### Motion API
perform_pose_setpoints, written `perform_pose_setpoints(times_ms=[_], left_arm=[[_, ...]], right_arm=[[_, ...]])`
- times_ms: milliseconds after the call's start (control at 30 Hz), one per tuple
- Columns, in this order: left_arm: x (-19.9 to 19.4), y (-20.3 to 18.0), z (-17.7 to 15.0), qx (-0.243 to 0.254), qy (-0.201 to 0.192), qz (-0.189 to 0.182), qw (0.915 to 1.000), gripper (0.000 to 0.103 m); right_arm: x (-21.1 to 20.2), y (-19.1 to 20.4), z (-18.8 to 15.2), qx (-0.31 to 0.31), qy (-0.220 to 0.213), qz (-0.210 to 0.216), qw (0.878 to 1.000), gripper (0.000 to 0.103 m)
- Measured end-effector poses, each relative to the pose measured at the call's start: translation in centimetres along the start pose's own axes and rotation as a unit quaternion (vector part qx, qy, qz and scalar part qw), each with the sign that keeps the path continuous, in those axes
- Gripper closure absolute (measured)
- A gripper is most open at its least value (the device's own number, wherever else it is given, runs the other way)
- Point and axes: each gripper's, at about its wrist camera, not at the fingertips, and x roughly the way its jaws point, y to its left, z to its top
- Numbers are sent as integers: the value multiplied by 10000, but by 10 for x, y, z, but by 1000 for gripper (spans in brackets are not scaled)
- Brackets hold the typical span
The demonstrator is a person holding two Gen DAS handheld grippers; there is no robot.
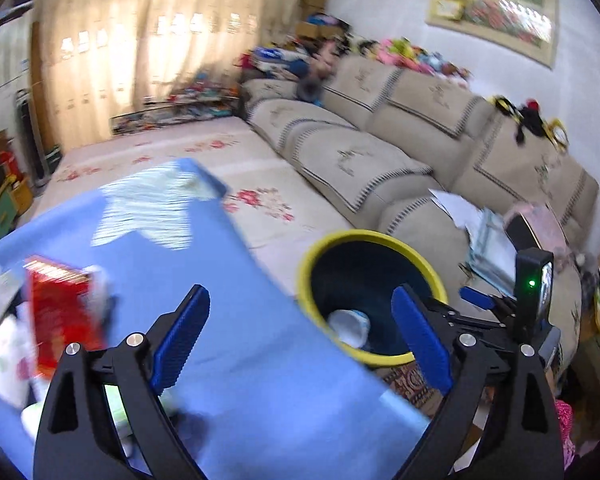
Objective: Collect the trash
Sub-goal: 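Move the left tool toward the white foam strip while the right tool approaches the white bottle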
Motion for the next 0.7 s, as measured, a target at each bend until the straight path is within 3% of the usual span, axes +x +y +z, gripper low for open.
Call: perform_pose_setpoints(times_ms=[167, 300, 467, 700], left_arm=[[-52, 70, -16, -392, -440, 690, 9959, 9], [-91, 131, -33, -661, -752, 1329, 9861, 6], [-127, 216, -62, -1118, -1028, 2227, 9630, 6], [-153, 298, -109, -1775, -1156, 2792, 9366, 6]], right_arm=[[-4, 31, 5, -263, 4, 46, 9996, 29], [-6, 66, 9, -504, 42, 199, 9985, 29], [-8, 122, 13, -868, 155, 808, 9928, 29], [-16, 210, 10, -1726, 97, 1240, 9771, 28]])
